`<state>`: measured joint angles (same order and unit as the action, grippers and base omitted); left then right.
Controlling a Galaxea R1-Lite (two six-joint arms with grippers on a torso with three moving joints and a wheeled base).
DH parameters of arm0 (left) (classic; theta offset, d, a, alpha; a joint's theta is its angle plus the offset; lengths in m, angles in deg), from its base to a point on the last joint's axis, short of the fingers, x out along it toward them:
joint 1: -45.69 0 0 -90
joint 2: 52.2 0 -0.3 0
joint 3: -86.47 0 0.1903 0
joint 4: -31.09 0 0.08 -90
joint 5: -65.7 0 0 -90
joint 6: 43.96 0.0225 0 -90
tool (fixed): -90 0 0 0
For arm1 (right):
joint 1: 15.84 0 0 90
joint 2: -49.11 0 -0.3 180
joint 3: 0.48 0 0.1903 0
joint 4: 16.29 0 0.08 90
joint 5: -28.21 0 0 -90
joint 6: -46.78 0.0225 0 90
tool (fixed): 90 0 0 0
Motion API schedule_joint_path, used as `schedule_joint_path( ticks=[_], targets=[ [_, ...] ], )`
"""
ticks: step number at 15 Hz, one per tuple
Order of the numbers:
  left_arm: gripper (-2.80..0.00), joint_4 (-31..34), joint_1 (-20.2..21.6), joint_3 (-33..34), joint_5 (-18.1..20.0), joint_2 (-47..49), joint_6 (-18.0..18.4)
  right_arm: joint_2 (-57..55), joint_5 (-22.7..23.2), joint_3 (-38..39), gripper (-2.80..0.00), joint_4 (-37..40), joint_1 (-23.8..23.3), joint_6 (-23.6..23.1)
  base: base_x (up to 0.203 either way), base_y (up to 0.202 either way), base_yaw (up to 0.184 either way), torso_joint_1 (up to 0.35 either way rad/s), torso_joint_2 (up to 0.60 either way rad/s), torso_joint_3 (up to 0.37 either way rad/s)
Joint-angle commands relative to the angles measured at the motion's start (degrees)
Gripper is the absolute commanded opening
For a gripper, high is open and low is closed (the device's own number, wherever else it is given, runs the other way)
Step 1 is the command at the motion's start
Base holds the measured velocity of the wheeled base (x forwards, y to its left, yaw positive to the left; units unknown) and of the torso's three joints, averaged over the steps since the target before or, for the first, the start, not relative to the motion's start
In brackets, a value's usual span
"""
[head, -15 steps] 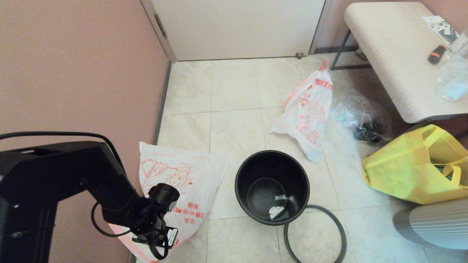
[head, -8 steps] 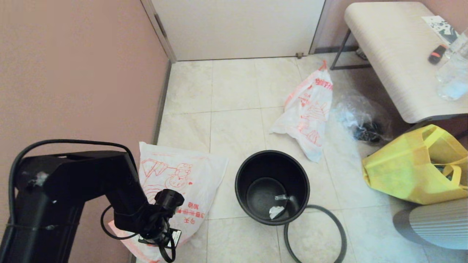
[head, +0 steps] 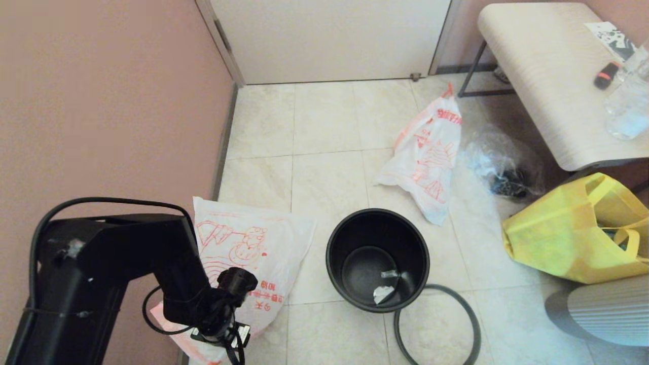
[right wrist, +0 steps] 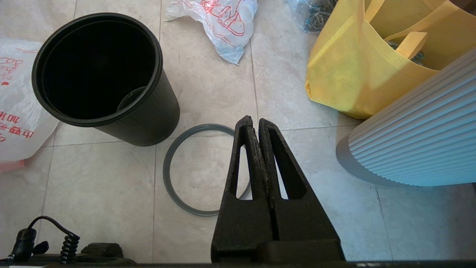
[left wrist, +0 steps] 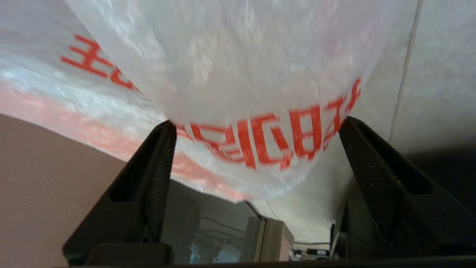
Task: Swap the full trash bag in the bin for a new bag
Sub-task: Pick up a new trash bag
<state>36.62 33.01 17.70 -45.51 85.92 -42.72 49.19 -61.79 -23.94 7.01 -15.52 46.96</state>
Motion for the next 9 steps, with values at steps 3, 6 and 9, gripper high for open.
schedule_joint_path(
  ticks=[3, 6, 9],
  targets=[
    [0.0, 0.21, 0.02, -1.95, -1.5, 0.47, 3.76, -0.07, 0.0, 0.01, -2.8, -0.01, 0.03, -0.01, 0.0, 0.0, 0.0, 0.0, 0.0, 0.0],
    [0.0, 1.24, 0.02, -3.55, -2.82, 0.95, 4.93, -0.07, 0.0, 0.01, -2.8, -0.01, 0.03, -0.01, 0.0, 0.0, 0.0, 0.0, 0.0, 0.0],
    [-2.8, 4.43, 0.19, -4.56, -5.31, 1.06, 6.36, -0.07, 0.0, 0.02, -2.8, -0.01, 0.03, -0.01, 0.0, 0.0, 0.0, 0.0, 0.0, 0.0]
  ],
)
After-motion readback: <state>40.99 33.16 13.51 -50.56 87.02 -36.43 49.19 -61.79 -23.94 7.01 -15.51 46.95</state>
